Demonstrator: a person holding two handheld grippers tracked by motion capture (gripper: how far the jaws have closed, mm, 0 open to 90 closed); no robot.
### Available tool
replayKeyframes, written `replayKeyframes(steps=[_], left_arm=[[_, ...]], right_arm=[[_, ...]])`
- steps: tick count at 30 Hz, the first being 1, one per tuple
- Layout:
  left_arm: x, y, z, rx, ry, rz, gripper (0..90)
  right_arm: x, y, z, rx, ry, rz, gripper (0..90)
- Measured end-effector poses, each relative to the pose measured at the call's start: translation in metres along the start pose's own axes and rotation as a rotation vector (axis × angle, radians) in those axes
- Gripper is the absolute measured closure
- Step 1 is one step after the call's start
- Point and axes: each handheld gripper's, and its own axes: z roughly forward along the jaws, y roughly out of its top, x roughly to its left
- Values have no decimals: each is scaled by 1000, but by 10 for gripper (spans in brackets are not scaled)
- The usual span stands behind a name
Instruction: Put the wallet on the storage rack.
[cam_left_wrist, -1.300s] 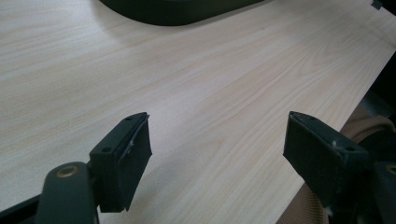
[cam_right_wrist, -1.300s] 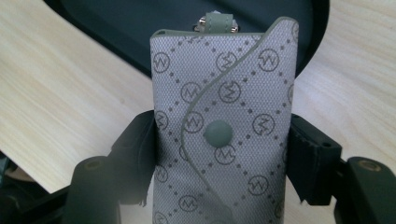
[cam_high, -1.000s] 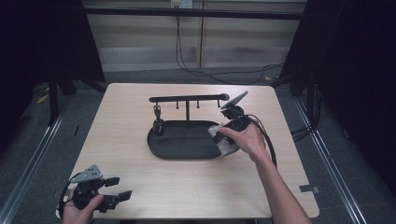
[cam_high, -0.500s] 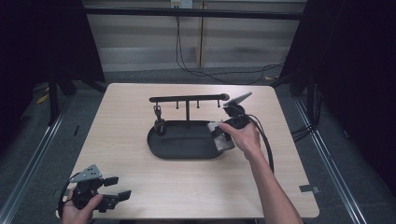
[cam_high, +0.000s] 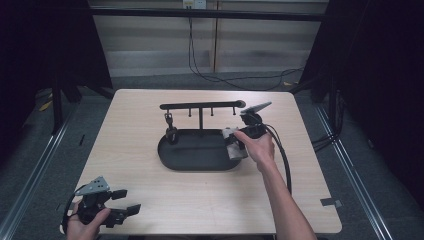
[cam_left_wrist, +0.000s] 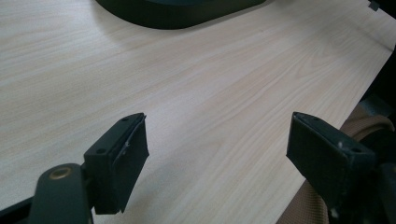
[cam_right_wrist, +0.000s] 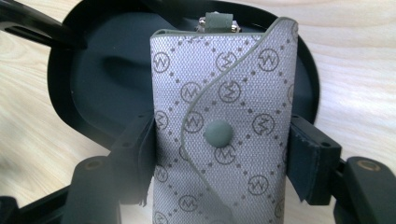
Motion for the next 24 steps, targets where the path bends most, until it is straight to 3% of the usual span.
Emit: replayKeyframes(steps=[4, 6, 11, 20, 24], left_arm=[[1, 0, -1, -2, 2, -4, 201], [1, 0, -1, -5, 5, -3, 201], [1, 0, -1, -4, 2, 0, 201], [1, 0, -1, 0, 0, 0, 201], [1, 0, -1, 3, -1, 1, 201]], right_arm=[[1, -1, 5, -24, 18, 24, 336], [0, 0, 8, -42, 12, 7, 336], [0, 1, 14, -61, 20, 15, 336], [-8, -4, 33, -59, 30, 39, 336], [-6, -4, 35, -53, 16, 28, 335]])
